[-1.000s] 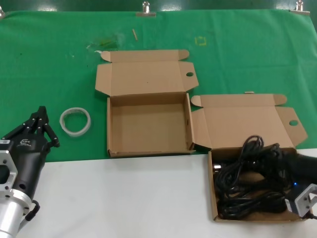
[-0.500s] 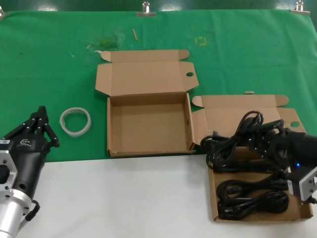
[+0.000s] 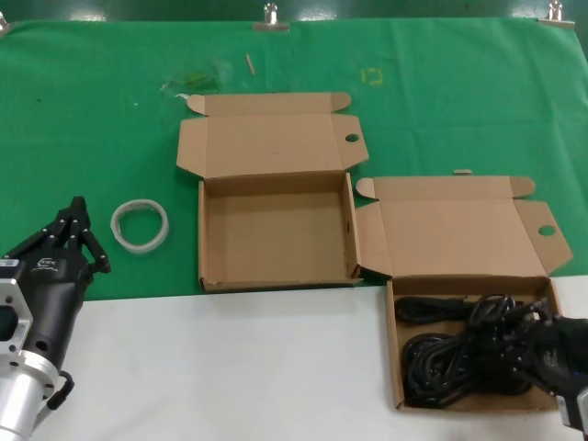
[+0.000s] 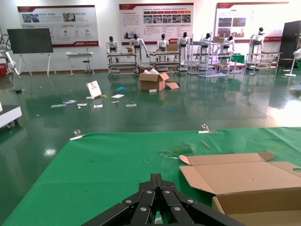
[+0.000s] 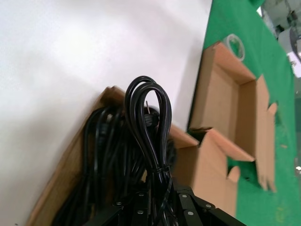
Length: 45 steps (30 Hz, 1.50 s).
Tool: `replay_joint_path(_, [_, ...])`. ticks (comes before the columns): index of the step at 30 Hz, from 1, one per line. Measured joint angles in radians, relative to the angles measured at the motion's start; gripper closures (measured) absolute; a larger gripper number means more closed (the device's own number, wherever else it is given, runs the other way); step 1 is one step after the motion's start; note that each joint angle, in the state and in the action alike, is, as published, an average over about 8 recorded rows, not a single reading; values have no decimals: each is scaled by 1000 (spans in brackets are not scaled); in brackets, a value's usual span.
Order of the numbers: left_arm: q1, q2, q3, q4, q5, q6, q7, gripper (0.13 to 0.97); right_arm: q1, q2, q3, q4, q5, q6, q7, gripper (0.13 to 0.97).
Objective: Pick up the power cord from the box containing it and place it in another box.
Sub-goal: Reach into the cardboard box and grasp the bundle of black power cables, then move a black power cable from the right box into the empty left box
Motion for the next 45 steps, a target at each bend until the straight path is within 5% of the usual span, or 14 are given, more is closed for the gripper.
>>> replay_joint_path(14, [0,0,0,0,0,0,0,957,102,-114,-80,-128,-29,-13,-67,880])
replay_joint_path(31, [0,0,0,0,0,0,0,957,170,-154,-131,-147,-52,-51,-63,765])
replay_joint_path(45, [0,0,0,0,0,0,0,957,143,-133,-116,-109,-41,-32,-52,839])
